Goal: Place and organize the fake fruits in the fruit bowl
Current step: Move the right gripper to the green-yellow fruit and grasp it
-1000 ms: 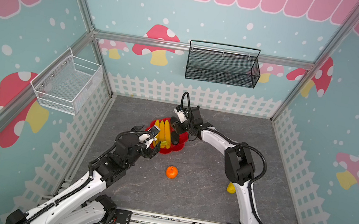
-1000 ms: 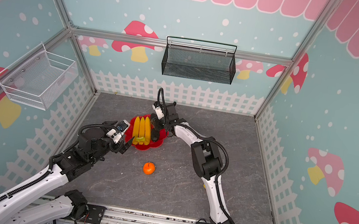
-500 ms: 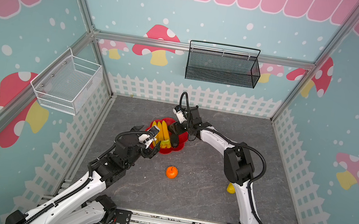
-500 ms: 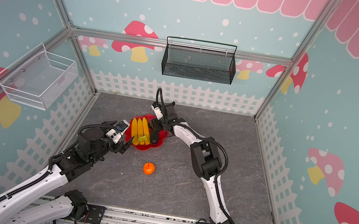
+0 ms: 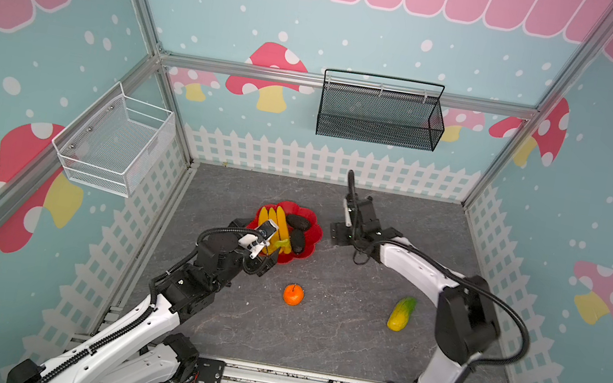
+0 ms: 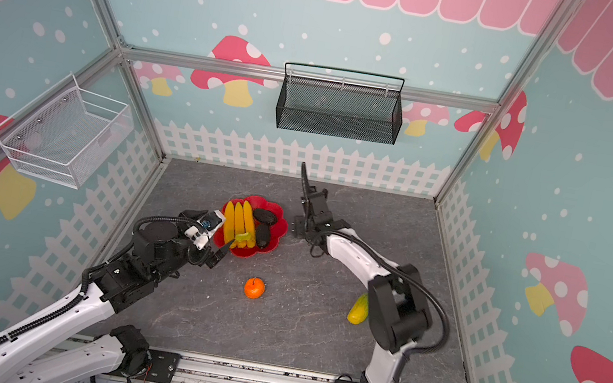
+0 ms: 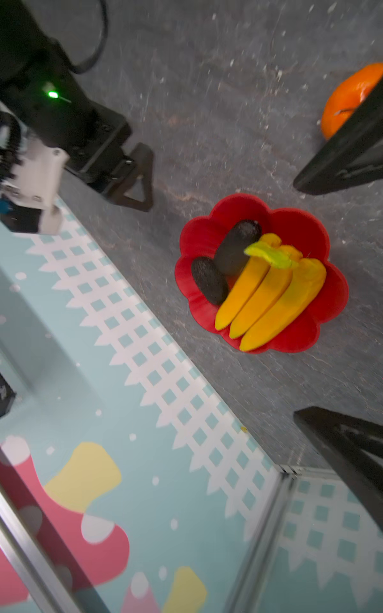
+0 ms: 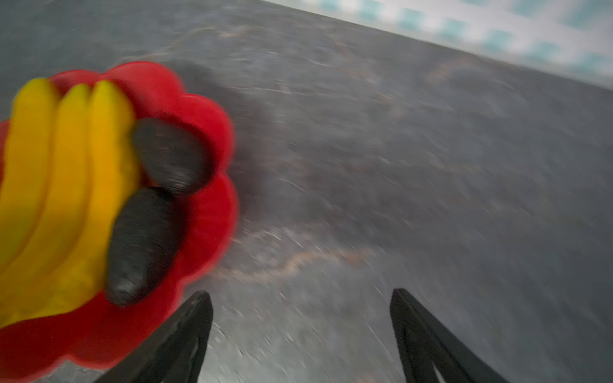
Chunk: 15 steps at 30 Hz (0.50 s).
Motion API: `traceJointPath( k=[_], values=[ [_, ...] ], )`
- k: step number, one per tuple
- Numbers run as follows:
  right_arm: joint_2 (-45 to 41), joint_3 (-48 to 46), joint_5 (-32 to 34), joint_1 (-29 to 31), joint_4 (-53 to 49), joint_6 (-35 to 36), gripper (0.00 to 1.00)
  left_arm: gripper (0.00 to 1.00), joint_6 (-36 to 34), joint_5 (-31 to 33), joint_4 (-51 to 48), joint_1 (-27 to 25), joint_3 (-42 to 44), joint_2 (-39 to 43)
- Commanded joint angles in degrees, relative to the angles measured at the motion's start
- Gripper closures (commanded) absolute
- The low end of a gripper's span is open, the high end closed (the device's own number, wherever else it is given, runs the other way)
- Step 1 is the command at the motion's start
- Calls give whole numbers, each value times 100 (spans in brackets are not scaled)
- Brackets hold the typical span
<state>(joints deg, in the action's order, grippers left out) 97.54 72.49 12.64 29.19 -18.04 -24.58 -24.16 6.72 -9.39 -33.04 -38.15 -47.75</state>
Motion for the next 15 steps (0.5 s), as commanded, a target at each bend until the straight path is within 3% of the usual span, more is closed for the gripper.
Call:
traceJointPath(
  k=[1, 6, 10, 15],
  values=[
    [-632, -819, 1180, -424, -1564, -1691, 13, 0, 26, -802, -449, -485, -205, -149],
    [-1096, -1621, 1770, -447, -2809, -3457, 15, 0, -193, -573, -695, -1528, -219, -239],
    [-1564, -2017, 1588, -432, -3453, -4743, 16, 0, -179, -545, -692, -1791, -226, -177],
    [-2292, -2560, 1309, -424, -3384, -4973, 16, 0, -142, -616, -689, -1803, -269, -165]
  ],
)
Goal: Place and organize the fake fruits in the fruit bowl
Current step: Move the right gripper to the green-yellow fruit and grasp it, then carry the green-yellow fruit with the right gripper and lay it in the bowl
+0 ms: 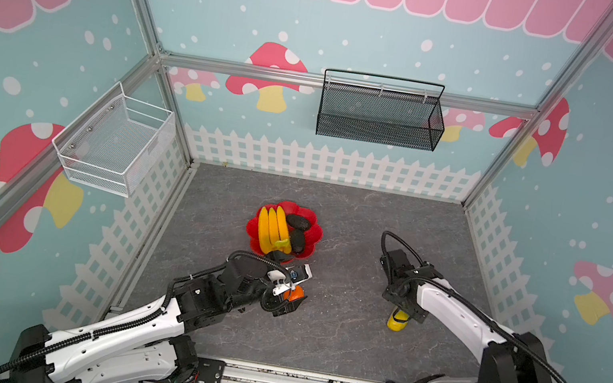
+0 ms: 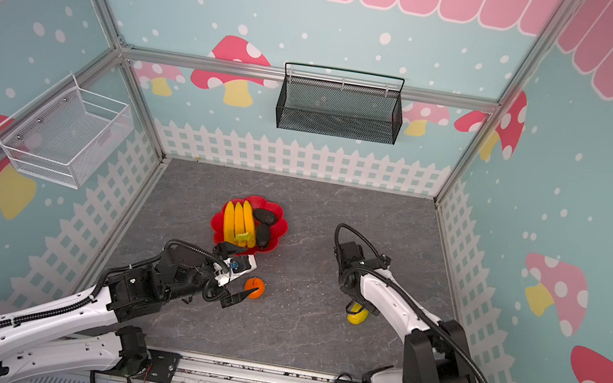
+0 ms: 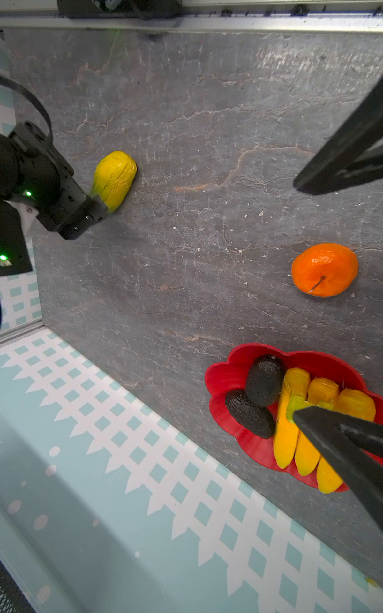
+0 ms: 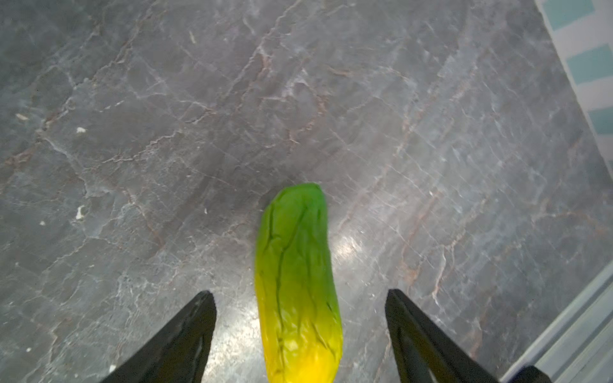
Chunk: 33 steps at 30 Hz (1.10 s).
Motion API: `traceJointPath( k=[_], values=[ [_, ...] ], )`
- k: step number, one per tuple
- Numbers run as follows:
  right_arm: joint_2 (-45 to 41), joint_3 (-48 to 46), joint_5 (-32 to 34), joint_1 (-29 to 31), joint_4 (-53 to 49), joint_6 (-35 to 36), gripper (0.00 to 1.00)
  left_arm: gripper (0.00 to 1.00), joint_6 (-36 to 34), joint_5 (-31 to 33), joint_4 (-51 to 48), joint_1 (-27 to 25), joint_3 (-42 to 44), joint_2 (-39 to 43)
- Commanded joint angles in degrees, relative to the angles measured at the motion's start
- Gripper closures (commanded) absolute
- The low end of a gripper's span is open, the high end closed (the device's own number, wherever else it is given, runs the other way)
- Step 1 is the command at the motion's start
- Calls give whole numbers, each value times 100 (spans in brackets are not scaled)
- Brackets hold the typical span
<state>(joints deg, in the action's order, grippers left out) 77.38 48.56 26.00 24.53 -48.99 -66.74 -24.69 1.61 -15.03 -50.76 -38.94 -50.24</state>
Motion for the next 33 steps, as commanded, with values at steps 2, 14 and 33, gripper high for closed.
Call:
traceJointPath(
  k=[2, 14, 33],
  values=[
    [-355, -429, -310, 40, -81, -713, 16, 0, -85, -99, -124, -30, -200, 106],
    [-145, -980, -678, 42, 1069, -229, 54, 0, -219, 252, -138, -30, -123, 138],
    [1525, 1899, -2591, 1131, 4127, 4065, 67, 0, 716, 771, 719, 1999, 62, 388]
  ],
)
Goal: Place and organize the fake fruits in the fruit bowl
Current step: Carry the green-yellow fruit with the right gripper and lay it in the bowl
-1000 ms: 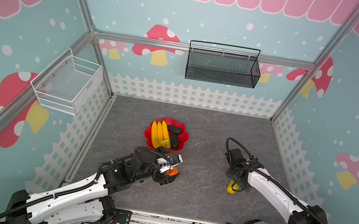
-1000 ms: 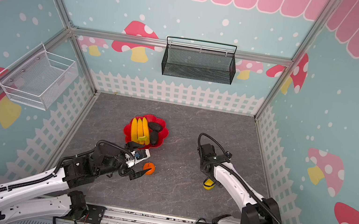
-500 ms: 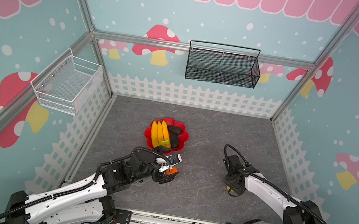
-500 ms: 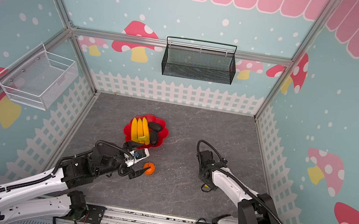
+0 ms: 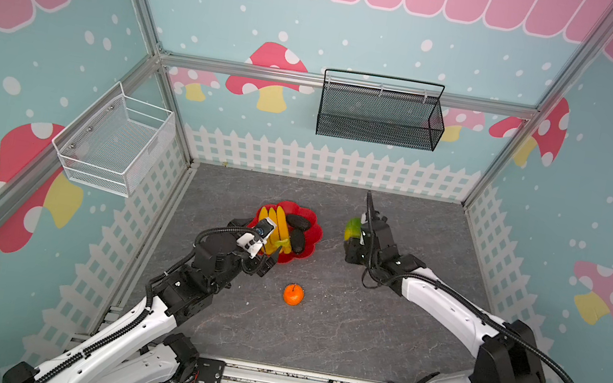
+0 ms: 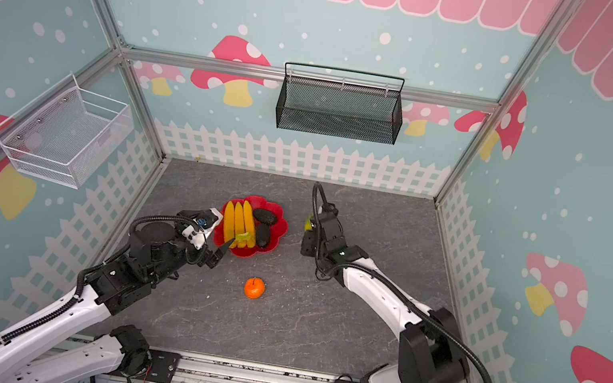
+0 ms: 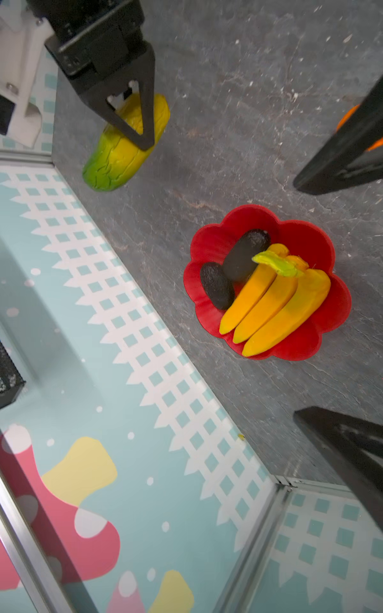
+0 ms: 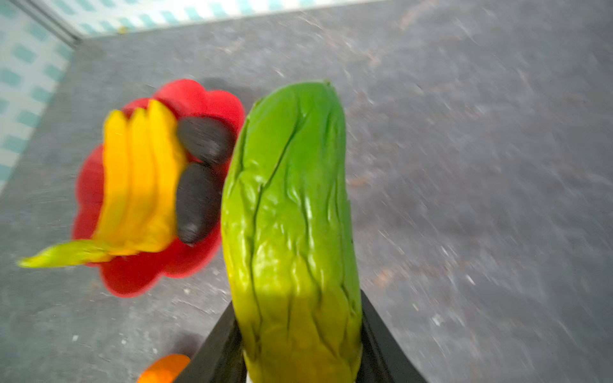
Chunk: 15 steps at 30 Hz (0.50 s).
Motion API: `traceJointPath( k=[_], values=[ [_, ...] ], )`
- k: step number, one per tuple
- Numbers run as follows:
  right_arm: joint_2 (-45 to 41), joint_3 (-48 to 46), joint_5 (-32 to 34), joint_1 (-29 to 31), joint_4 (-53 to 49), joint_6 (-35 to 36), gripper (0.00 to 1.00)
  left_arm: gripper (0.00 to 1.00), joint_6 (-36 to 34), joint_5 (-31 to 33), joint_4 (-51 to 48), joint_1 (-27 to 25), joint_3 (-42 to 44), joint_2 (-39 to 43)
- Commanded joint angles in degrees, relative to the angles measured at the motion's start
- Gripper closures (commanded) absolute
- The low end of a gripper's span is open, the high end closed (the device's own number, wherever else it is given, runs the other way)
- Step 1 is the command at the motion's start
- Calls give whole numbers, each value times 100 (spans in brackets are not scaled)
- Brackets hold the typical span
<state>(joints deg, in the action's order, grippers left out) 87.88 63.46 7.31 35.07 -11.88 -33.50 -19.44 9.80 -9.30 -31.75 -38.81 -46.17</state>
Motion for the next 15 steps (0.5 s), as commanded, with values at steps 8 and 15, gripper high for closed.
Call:
traceJointPath(
  k=[8, 15],
  values=[
    [2333, 1991, -1005, 481, 131, 821, 67, 0, 66, 262, 172, 219, 115, 82],
    [2838, 2227, -761, 510, 5, 502, 66, 0, 54, 327, 192, 247, 119, 117]
  ],
)
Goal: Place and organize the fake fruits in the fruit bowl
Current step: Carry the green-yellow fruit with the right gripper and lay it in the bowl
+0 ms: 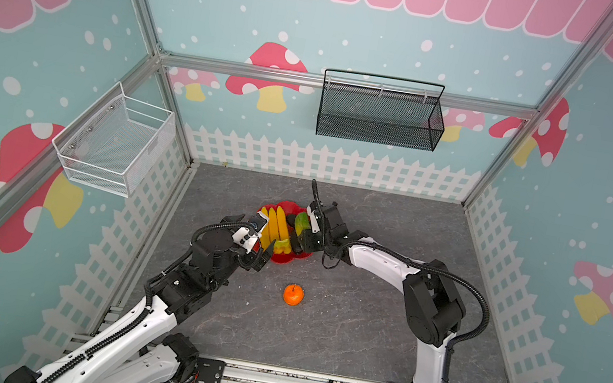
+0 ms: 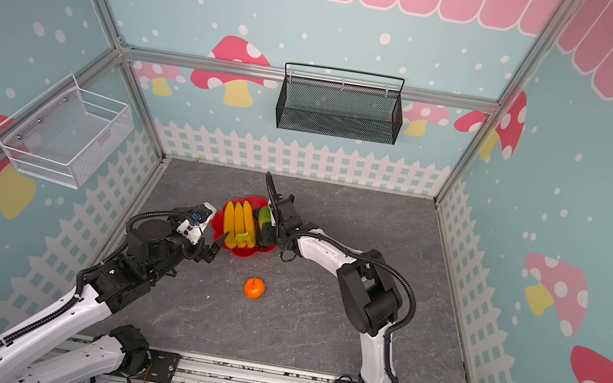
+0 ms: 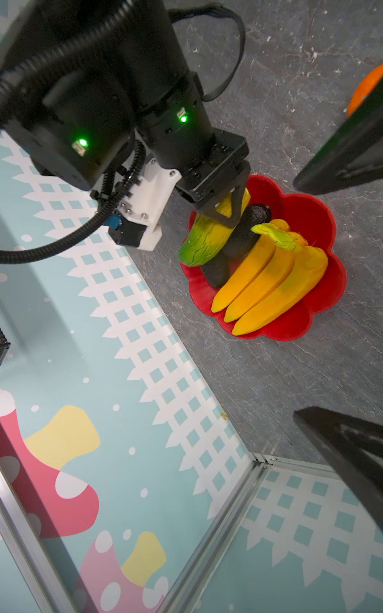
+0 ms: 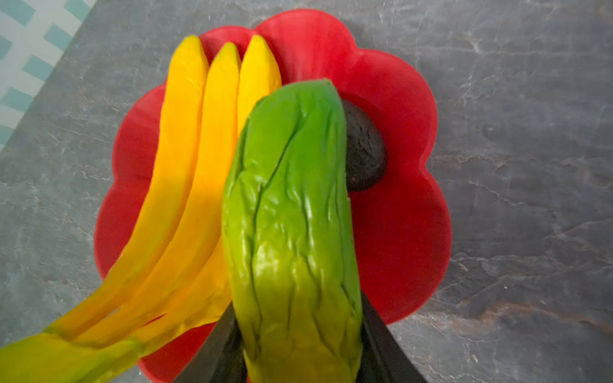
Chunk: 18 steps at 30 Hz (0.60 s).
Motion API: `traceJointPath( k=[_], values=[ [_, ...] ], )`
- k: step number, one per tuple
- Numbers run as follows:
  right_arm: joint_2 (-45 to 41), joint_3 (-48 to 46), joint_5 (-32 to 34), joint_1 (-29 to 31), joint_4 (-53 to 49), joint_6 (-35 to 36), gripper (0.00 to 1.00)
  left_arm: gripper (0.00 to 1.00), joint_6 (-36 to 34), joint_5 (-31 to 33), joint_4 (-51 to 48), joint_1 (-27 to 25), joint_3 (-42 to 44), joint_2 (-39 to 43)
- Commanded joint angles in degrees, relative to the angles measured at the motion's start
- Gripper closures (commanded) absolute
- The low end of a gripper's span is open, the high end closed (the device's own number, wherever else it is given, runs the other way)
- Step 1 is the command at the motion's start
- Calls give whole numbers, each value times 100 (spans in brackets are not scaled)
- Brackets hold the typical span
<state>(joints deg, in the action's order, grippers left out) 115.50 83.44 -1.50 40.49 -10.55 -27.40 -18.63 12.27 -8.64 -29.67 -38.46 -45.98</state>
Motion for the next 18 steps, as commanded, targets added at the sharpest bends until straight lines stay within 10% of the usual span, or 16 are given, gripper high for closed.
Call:
traceJointPath(
  k=[1, 18],
  values=[
    [115, 258, 160, -32, -133, -121, 65, 0, -26, 78, 127, 40, 84, 98],
    [639, 1040, 794, -40, -969, -317, 45, 0, -26, 20, 100, 50, 84, 123]
  ],
)
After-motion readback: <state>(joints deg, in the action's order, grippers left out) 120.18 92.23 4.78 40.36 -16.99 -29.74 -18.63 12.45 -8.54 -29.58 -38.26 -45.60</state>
